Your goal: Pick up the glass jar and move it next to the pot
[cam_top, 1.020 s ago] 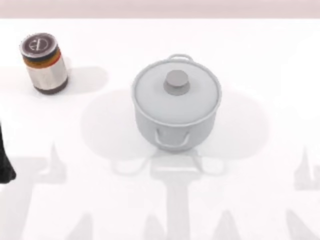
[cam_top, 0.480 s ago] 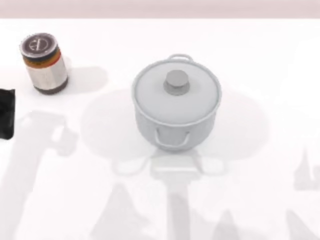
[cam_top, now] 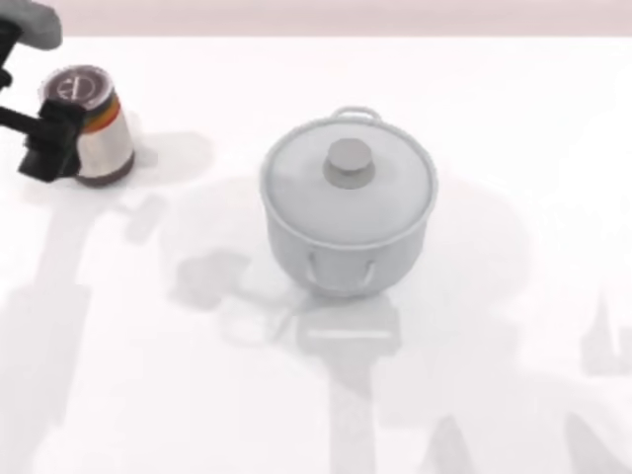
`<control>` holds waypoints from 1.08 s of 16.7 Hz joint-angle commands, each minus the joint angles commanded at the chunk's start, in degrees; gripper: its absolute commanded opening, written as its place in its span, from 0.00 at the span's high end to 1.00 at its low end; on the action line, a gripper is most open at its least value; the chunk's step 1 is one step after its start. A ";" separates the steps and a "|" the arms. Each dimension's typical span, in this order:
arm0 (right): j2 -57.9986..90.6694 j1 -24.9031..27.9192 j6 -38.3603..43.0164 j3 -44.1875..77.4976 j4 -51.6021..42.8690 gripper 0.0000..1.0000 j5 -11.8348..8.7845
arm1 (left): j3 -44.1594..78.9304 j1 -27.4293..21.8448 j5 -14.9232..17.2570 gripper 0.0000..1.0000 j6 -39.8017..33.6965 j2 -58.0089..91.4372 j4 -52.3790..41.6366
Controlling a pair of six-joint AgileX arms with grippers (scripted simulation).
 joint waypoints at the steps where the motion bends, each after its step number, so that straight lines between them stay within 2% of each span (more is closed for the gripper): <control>1: 0.00 0.00 0.00 0.00 0.00 0.00 0.00 | 5.35 0.06 0.17 0.00 1.49 5.77 -3.31; 6: 0.00 0.00 0.00 0.00 0.00 0.00 0.00 | 32.17 0.58 0.34 0.00 8.62 30.83 -16.58; 11: 0.00 0.00 0.00 0.00 0.00 0.00 0.00 | 55.63 1.27 -0.34 0.00 14.41 47.07 -23.44; 14: 0.00 0.00 0.00 0.00 0.00 0.00 0.00 | 65.10 1.68 -0.90 0.00 16.68 52.30 -25.02; 18: 0.00 0.00 0.00 0.00 0.00 0.00 0.00 | 69.45 1.94 -1.32 0.00 17.75 54.47 -25.41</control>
